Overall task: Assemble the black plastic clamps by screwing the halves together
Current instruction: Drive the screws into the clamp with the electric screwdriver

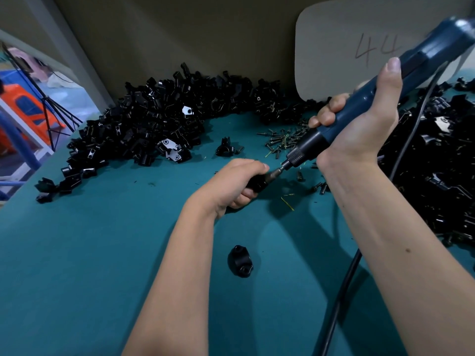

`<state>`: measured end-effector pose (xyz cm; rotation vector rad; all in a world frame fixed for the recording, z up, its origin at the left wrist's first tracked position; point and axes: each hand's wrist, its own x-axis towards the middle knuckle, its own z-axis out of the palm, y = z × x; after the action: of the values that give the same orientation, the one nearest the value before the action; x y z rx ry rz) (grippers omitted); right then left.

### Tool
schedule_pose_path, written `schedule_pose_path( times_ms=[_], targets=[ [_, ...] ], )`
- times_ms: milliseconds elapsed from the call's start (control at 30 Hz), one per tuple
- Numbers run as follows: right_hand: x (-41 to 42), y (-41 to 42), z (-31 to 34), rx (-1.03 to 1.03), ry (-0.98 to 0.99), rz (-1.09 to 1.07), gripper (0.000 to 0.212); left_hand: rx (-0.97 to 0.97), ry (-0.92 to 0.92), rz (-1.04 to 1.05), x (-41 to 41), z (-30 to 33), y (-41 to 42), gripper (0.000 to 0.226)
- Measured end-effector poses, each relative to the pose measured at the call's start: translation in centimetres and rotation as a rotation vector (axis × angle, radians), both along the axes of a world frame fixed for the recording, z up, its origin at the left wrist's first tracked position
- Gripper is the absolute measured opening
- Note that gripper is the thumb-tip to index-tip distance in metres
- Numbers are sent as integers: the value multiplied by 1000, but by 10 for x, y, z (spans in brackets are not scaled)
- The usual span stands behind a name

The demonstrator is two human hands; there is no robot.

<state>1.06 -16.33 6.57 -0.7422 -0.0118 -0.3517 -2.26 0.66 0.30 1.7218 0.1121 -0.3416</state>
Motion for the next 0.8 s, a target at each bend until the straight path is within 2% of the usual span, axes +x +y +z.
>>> schedule_pose_path(
  times_ms=[267, 567, 800],
  targets=[
    [0, 0, 0, 1, 29, -32, 40, 47, -43, 36, 1, -2, -5, 23],
    [4, -5, -7, 132, 158, -77, 41, 40, -132, 96, -1, -3, -9, 24],
    [0, -4, 0, 39, 65, -168, 34, 159, -253, 292, 0, -4, -28, 23]
  ],
)
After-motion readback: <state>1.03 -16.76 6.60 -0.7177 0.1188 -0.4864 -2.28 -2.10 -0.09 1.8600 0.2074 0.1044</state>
